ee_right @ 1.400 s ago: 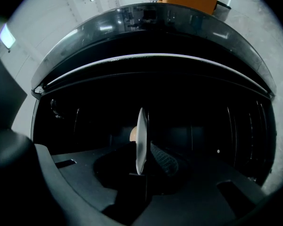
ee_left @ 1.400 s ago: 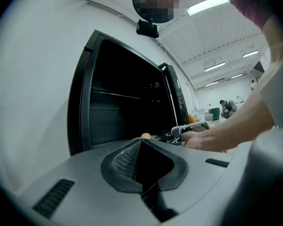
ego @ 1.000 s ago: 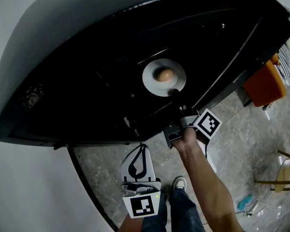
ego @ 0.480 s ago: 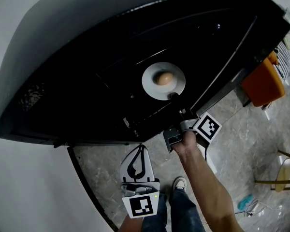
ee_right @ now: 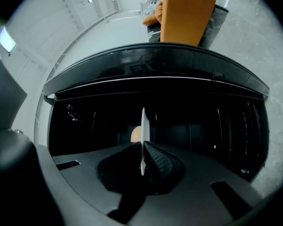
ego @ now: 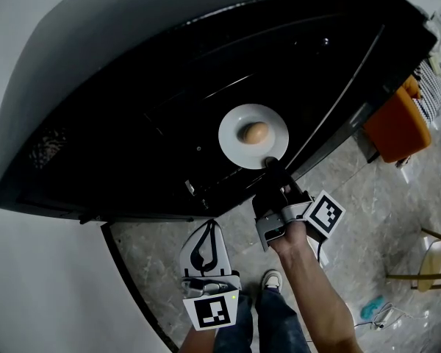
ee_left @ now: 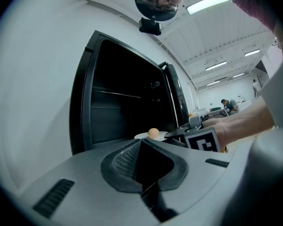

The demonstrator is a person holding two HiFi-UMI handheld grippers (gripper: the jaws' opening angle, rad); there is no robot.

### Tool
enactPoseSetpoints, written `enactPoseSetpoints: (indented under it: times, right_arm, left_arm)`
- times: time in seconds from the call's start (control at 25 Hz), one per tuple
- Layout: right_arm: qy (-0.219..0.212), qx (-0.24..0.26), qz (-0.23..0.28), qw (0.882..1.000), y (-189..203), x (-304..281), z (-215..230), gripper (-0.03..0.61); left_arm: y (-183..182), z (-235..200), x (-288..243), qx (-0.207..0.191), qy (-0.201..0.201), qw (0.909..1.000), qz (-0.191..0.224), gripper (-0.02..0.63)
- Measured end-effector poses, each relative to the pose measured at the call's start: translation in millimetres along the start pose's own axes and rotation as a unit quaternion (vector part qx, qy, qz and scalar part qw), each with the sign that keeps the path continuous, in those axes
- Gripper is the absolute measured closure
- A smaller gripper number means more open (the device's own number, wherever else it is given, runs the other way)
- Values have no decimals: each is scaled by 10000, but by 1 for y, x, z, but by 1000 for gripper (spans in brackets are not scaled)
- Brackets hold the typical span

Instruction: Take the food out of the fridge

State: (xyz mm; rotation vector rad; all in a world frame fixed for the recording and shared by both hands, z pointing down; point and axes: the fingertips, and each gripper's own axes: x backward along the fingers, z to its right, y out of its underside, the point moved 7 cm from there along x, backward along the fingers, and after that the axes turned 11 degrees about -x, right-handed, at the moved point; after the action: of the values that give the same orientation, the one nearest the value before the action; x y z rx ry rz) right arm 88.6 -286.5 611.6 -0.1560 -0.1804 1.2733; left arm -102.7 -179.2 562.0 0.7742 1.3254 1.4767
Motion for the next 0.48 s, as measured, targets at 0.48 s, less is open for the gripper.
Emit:
enactPoseSetpoints:
  times: [0.48]
  right_arm:
    - [144,-33,-111,9998,4,64,-1,546]
  left_arm:
    - [1,3,-2,11,-20,10000,2,600]
